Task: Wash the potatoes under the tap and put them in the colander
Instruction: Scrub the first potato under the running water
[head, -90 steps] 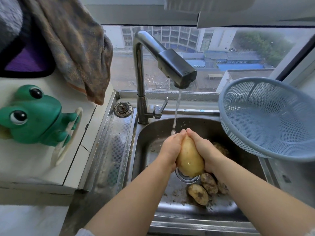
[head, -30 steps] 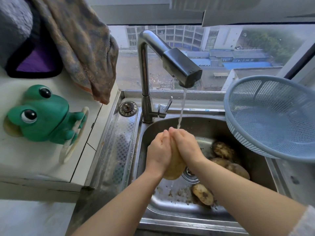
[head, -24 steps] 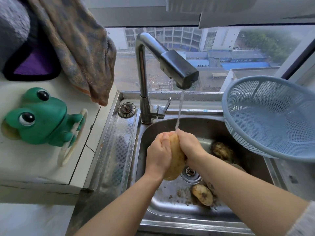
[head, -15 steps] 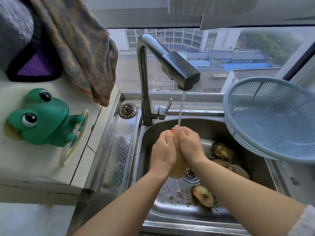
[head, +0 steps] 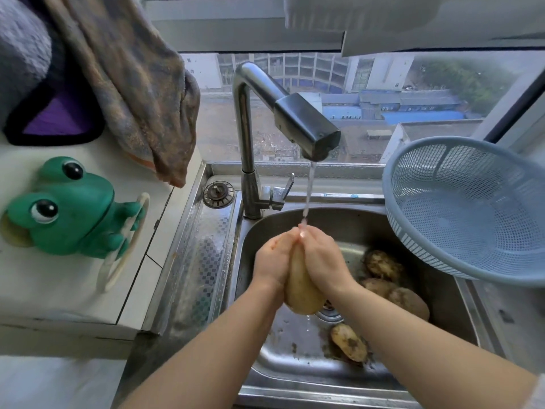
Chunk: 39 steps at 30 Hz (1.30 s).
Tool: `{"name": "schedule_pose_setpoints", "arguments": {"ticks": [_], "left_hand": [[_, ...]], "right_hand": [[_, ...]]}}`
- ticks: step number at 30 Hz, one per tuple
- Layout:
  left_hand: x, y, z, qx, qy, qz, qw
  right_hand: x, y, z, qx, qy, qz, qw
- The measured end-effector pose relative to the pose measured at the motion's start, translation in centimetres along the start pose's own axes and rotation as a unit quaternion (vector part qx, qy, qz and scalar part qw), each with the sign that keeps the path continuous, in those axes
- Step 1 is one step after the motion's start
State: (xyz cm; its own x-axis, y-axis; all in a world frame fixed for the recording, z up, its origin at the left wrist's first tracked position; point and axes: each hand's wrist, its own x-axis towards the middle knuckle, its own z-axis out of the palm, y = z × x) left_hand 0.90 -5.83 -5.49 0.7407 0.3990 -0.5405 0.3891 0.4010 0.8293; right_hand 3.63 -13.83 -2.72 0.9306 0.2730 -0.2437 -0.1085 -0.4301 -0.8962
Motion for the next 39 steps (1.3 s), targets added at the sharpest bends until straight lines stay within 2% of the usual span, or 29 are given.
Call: {"name": "schedule_pose_setpoints", "arguments": {"ticks": [2,4,8,10,12,16,18,19,23,26,29,32,35,37,39], "left_hand": [[0.9,0.0,-0.3,-0.047,-0.002,-0.063,0.997],[1.3,0.1,-0.7,-0.076,0.004,-0.122,0.99],[1.7,0.7,-1.0,-0.102,-0.013,-0.214,0.971],[1.6,0.7,-0.8,-0.079,-0.006,-0.211,0.974],[1.5,0.4,-0.6,-0.071,-0.015,-0.187,0.98],[1.1,0.8,0.1,-0.045,0.02,-0.041,0.998],[1.2,1.1,0.2,-0.038,0.044,0.0,0.998],[1.2,1.3,0.2,-0.046,0.052,-0.007,0.998],[0.7,1.9,0.0,-0.131,0.04,-0.133,0.982],[0.7,1.4,0.2,-0.108,0.012,-0.146,0.983],[1.2,1.2,0.5,-0.074,-0.033,-0.109,0.991],[1.7,1.5,0.5,-0.06,-0.091,-0.089,0.99],[1.9,1.6,0.3,-0.117,-0.159,-0.082,0.977],[1.3,1.8,0.6,-0.16,-0.164,-0.069,0.971],[0.5,2.1,1.0,-0.15,-0.134,-0.029,0.979]], "right_hand": [[-0.4,0.1,0.0,-0.042,-0.03,-0.068,0.996],[-0.5,0.7,-0.1,-0.121,-0.064,-0.093,0.986],[-0.1,2.0,-0.9,-0.147,-0.096,0.025,0.984],[0.6,2.0,-1.4,-0.202,-0.103,0.066,0.972],[0.9,1.6,-1.8,-0.232,-0.104,0.064,0.965],[0.1,0.7,-1.6,-0.117,-0.088,0.009,0.989],[-0.5,0.6,-1.3,-0.113,-0.086,-0.02,0.99],[-0.7,0.6,-1.3,-0.117,-0.085,-0.035,0.989],[-0.3,0.5,-2.5,-0.145,-0.14,-0.032,0.979],[-0.2,0.8,-3.4,-0.159,-0.16,-0.013,0.974],[-0.1,0.9,-3.8,-0.079,-0.171,0.023,0.982],[-0.2,1.0,-4.6,0.079,-0.211,0.055,0.973],[-0.7,0.9,-5.3,0.27,-0.25,0.188,0.911],[-0.6,1.2,-5.4,0.304,-0.257,0.225,0.89],[-0.5,1.2,-5.4,0.341,-0.254,0.24,0.873]]}}
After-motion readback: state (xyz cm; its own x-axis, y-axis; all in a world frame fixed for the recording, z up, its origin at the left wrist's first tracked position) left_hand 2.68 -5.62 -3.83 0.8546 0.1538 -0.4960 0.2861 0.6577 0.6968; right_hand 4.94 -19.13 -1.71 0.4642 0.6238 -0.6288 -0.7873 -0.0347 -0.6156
